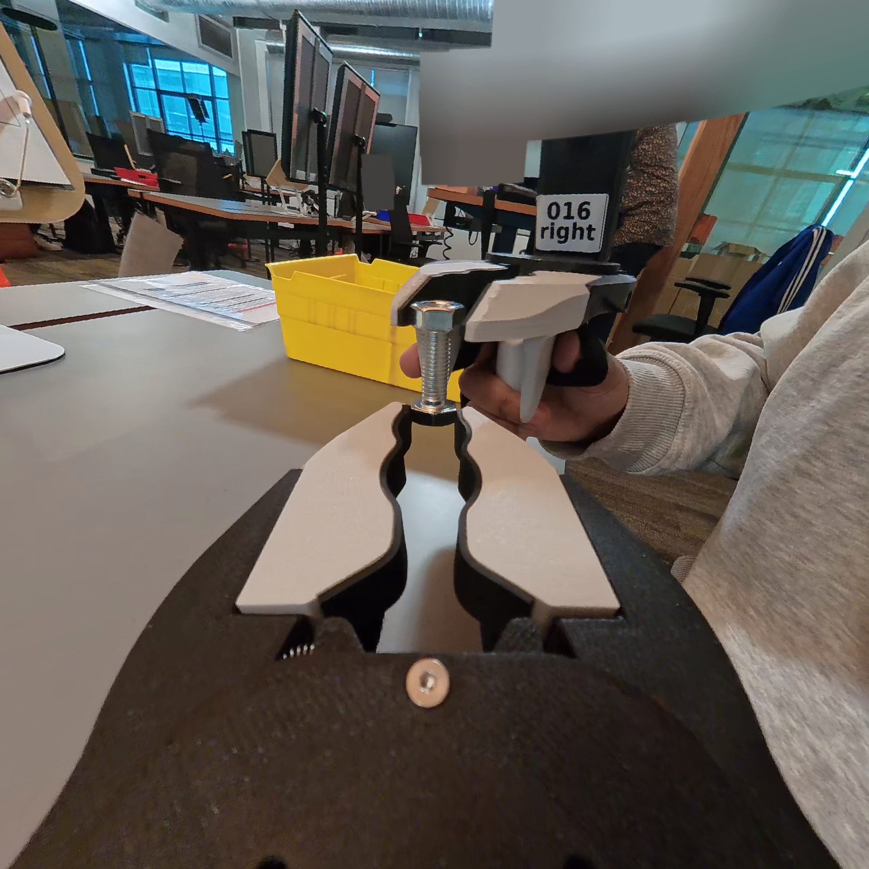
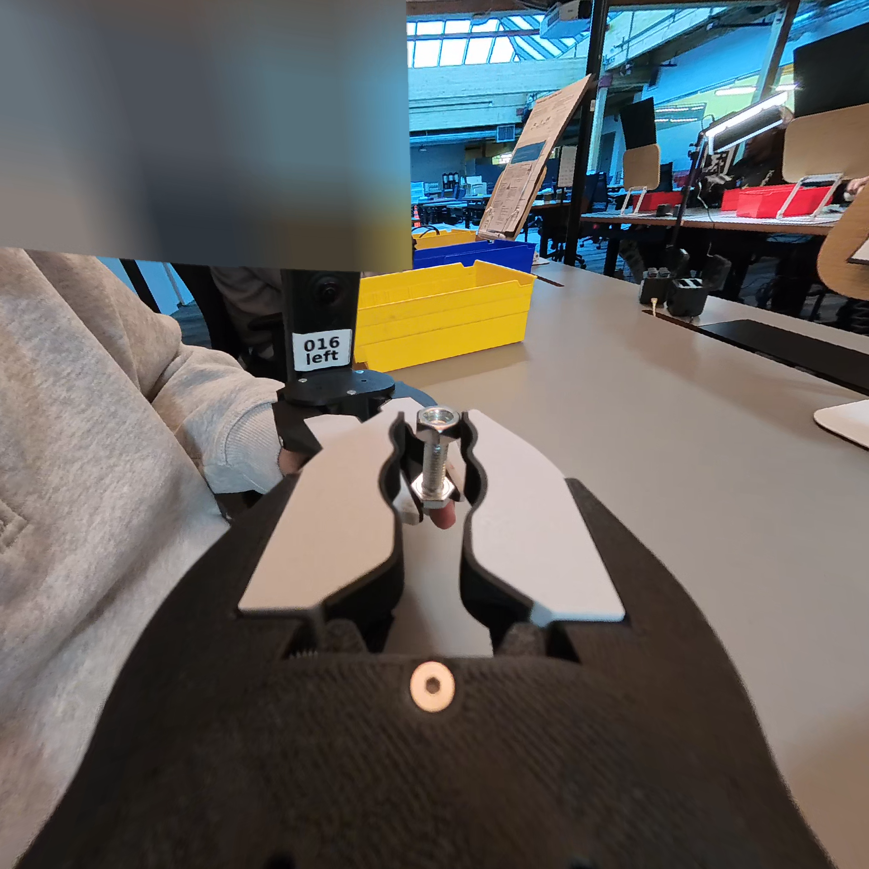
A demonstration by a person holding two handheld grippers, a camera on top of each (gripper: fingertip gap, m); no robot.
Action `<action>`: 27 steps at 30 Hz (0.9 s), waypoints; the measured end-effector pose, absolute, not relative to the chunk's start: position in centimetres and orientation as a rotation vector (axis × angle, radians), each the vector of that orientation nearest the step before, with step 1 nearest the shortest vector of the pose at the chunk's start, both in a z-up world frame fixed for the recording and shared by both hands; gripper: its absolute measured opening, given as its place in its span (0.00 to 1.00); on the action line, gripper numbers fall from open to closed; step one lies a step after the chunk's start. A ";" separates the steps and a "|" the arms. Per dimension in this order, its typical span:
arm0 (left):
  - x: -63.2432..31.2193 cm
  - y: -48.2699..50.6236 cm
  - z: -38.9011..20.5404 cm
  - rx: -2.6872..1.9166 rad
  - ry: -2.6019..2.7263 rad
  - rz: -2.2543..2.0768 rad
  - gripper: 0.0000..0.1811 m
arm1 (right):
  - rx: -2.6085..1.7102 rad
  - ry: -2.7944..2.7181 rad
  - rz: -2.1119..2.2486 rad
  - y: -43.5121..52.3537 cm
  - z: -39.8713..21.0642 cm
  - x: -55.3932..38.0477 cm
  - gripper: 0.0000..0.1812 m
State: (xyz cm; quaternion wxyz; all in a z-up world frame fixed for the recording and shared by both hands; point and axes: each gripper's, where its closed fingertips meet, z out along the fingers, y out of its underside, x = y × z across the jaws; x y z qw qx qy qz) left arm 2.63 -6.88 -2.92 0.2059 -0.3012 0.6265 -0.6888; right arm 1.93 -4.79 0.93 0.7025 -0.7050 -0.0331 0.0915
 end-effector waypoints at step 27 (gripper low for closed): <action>1.2 -8.0 -2.0 -0.778 1.781 -2.084 0.10 | -1.502 -0.125 0.379 -5.3 1.9 0.7 0.10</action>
